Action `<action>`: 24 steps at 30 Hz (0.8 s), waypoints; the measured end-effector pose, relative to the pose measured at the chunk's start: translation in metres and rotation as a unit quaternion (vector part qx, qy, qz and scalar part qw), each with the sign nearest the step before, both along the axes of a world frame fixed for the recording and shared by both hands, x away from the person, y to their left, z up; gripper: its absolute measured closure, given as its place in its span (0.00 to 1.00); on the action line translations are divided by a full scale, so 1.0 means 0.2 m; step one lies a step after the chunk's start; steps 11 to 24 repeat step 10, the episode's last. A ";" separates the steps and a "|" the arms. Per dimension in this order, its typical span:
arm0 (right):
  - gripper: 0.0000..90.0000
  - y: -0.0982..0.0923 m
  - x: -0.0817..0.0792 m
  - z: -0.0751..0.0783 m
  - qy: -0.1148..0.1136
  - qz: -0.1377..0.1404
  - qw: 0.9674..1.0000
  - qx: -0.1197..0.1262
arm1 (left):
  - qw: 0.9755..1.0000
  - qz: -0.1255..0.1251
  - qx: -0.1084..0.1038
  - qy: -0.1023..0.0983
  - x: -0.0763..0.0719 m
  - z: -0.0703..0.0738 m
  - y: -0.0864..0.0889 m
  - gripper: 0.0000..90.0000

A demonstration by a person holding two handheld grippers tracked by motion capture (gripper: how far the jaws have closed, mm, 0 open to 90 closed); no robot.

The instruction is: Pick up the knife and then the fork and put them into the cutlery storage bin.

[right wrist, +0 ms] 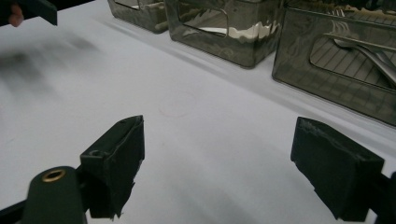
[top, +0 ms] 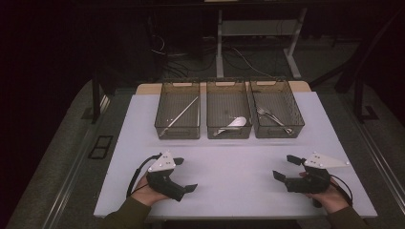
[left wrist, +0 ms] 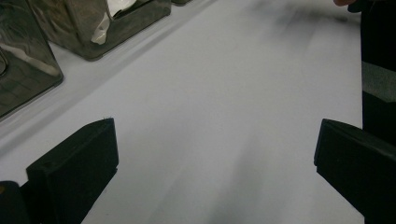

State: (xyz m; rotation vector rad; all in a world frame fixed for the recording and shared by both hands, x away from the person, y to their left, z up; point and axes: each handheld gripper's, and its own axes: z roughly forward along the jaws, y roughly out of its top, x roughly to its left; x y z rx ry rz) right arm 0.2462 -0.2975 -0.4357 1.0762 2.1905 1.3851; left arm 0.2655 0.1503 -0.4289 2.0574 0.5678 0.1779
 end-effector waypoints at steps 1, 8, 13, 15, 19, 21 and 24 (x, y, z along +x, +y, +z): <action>0.20 0.00 0.00 0.00 0.001 0.000 1.000 0.000 | 1.000 0.000 0.000 0.000 0.00 0.00 0.00 0.00; 0.20 -0.01 0.00 0.00 -0.001 0.000 1.000 -0.003 | 1.000 0.001 0.001 -0.002 0.00 0.00 0.00 0.00; 0.20 0.00 0.00 0.00 -0.001 0.002 1.000 -0.003 | 1.000 0.001 0.002 -0.002 0.00 0.00 0.00 0.00; 0.20 0.00 0.00 0.00 -0.001 0.002 1.000 -0.003 | 1.000 0.001 0.002 -0.002 0.00 0.00 0.00 0.00; 0.20 0.00 0.00 0.00 -0.001 0.002 1.000 -0.003 | 1.000 0.001 0.002 -0.002 0.00 0.00 0.00 0.00; 0.20 0.00 0.00 0.00 -0.001 0.002 1.000 -0.003 | 1.000 0.001 0.002 -0.002 0.00 0.00 0.00 0.00; 0.20 0.00 0.00 0.00 -0.001 0.002 1.000 -0.003 | 1.000 0.001 0.002 -0.002 0.00 0.00 0.00 0.00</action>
